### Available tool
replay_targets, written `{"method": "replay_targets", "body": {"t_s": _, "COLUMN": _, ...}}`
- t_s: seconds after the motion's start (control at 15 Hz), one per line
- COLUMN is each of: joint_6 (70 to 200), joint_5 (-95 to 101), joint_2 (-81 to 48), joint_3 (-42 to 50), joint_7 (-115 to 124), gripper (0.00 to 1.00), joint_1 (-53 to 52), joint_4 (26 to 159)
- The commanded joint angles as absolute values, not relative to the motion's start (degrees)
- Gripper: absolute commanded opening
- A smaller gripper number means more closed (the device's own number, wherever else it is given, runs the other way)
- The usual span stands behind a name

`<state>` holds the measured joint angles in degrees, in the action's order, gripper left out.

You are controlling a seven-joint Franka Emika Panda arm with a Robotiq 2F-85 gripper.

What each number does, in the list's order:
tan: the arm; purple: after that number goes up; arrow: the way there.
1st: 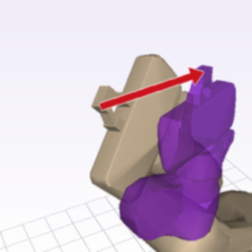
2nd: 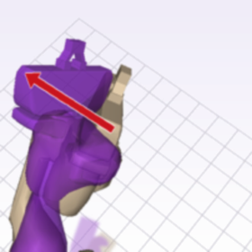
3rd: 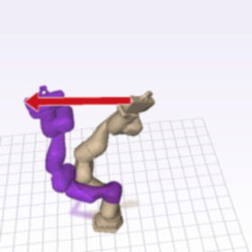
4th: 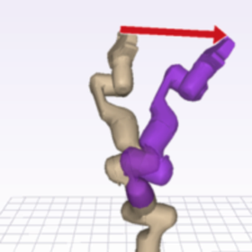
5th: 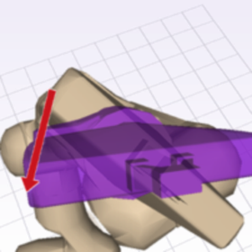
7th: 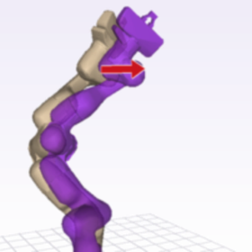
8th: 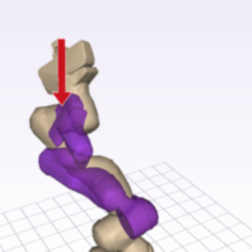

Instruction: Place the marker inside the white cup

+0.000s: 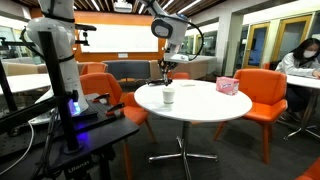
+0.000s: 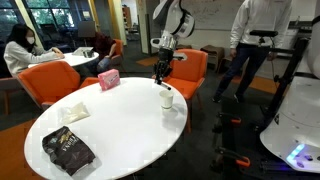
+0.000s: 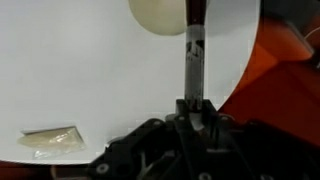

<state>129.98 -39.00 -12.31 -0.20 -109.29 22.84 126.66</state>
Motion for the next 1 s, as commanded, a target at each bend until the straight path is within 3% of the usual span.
{"method": "replay_targets", "body": {"t_s": 0.0, "joint_6": 127.07, "joint_5": -41.88, "joint_2": -14.95, "joint_3": 2.04, "joint_7": -113.74, "gripper": 0.05, "joint_1": 21.35, "joint_4": 123.64}}
{"method": "replay_targets", "body": {"t_s": 0.93, "joint_6": 123.24, "joint_5": -43.47, "joint_2": -23.5, "joint_3": 3.91, "joint_7": -117.95, "gripper": 0.05, "joint_1": 23.02, "joint_4": 116.59}}
